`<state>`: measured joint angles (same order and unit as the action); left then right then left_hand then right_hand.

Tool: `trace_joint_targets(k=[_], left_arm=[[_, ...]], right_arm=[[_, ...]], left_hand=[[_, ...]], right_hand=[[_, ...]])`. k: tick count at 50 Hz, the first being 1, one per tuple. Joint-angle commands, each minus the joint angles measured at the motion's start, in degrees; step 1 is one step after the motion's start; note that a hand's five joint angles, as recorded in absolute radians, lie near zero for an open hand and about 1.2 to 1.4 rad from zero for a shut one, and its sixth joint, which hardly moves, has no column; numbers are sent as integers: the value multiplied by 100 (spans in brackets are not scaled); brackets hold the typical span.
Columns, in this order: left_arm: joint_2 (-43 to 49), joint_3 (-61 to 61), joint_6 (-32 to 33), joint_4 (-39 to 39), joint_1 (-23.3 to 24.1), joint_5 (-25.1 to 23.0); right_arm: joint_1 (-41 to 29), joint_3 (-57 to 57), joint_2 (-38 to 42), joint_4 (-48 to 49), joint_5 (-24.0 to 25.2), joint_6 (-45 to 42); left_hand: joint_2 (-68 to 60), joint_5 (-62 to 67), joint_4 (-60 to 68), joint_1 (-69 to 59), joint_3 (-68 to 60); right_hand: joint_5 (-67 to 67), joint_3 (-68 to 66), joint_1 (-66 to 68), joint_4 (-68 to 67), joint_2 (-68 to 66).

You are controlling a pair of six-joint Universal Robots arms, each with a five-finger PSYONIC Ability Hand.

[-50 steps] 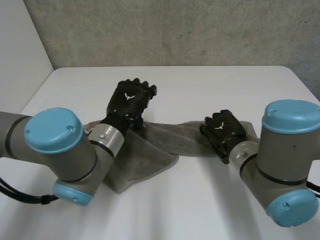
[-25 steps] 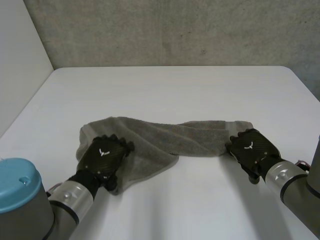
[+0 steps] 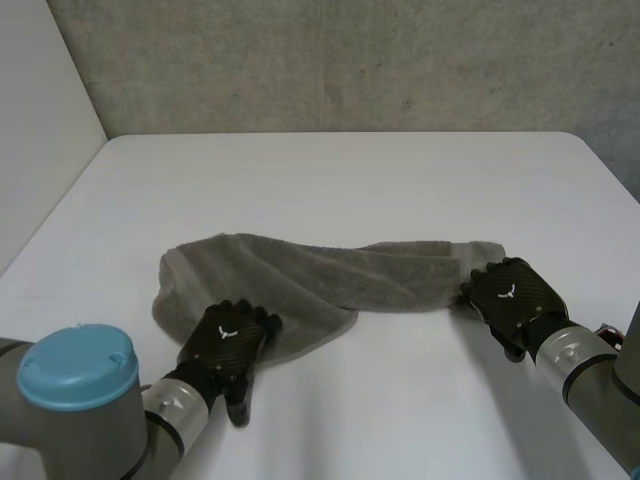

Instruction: Fold the towel.

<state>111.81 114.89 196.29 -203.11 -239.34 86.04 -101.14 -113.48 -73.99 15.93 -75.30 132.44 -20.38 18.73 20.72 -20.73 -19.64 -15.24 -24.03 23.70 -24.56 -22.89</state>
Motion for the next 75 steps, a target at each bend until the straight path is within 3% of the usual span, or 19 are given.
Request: trace_joint_targets(k=[1,30,42,46,51,58,60,62,63,64,69,71,75], left_arm=[[288,-440,146,-10,116,360],[570,-1091,366,8,213,475],[597,-1179,375,43,187,475],[526,-1170,366,43,142,475],[298,-1135,340,34,64,484],[113,-1118,305,34,-7,492],[78,-1118,305,34,-16,484],[-18,-1118,305,34,-59,484],[-19,-1118,305,34,-60,484],[-80,-1118,296,43,-86,484],[-300,-1170,287,61,-148,484],[-606,-1205,217,104,-244,484],[-1039,-1241,85,201,-385,475]], right_arm=[[6,-7,77,42,6,1],[15,19,227,121,-3,1],[85,150,236,200,-11,27],[77,221,306,288,-55,63],[24,396,542,621,-134,80],[15,695,1061,613,-336,71],[6,757,1123,604,-433,71],[6,862,1141,631,-617,98],[6,863,1141,631,-618,98],[24,915,1132,639,-696,115],[50,1030,719,613,-838,265],[59,1056,37,569,-846,649],[68,1135,-599,490,-820,1223]], left_hand=[[209,-1044,-244,245,135],[-1305,470,1270,-1269,-1379],[-5756,4921,5721,-5721,-5830],[-5962,5127,5928,-5927,-6036],[-5962,5127,5928,-5927,-6036],[-5962,5127,5928,-5927,-6036],[-5962,5127,5928,-5927,-6036],[-5962,5127,5928,-5927,-6036],[-5962,5127,5928,-5927,-6036],[-5962,5127,5928,-5927,-6036],[-5962,5127,5928,-5927,-6036],[-5962,5127,5928,-5927,-6036],[-5962,5127,5928,-5927,-6036]], right_hand=[[-82,-203,236,-150,-317],[-166,-287,321,-234,-401],[-385,-506,539,-453,-620],[-503,-624,657,-570,-738],[-1577,-1698,1732,-1645,-1812],[-1998,-2119,2152,-2066,-2233],[-2555,-2676,2709,-2623,-2790],[-4529,-4650,4683,-4597,-4764],[-4539,-4661,4694,-4607,-4775],[-5466,-5587,5621,-5534,-5701],[-5476,-5597,5630,-5544,-5711],[-5476,-5597,5630,-5544,-5711],[-5476,-5597,5630,-5544,-5711]])
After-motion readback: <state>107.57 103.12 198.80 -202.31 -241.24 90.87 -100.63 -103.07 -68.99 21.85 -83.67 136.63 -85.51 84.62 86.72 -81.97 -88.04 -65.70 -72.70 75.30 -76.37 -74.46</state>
